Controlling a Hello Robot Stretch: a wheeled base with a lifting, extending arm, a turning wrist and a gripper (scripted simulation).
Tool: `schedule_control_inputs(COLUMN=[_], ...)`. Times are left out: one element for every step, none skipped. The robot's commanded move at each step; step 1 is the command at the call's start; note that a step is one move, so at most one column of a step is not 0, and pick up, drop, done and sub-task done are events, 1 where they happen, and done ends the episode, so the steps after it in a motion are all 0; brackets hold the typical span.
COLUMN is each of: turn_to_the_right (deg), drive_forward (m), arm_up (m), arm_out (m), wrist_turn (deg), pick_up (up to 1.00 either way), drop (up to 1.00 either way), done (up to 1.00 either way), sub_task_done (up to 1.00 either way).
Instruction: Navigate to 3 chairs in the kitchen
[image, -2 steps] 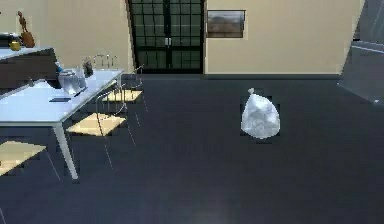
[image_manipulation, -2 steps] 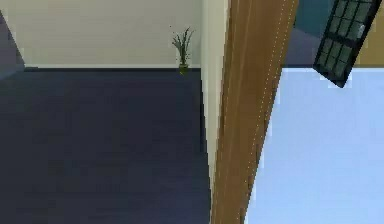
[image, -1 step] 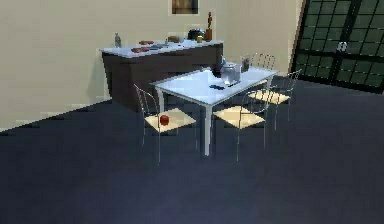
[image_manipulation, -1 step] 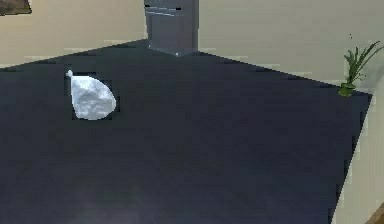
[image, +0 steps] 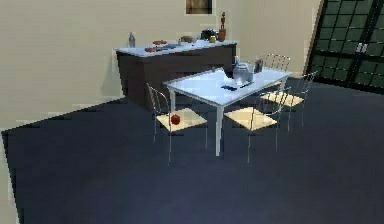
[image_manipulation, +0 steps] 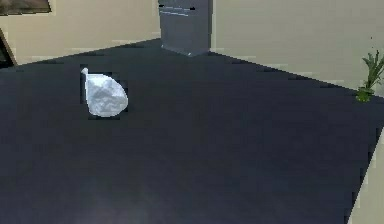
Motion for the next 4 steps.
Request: schedule_control_inputs(turn_to_the_right=[0.0, 0.0, 45.0, 0.0], drive_forward=[1.0, 0.0, 0.0, 0.15], arm_up=[0.0, 0.0, 0.0, 0.0], arm_out=[0.0, 0.0, 0.0, 0.0], wrist_turn=[0.0, 0.0, 0.0, 0.0], pick_up=[0.0, 0.0, 0.0, 0.0], drop=[0.0, 0.0, 0.0, 0.0], done=[0.0, 0.0, 0.0, 0.0], sub_task_done=[0.0, 1.0, 0.0, 0.0])
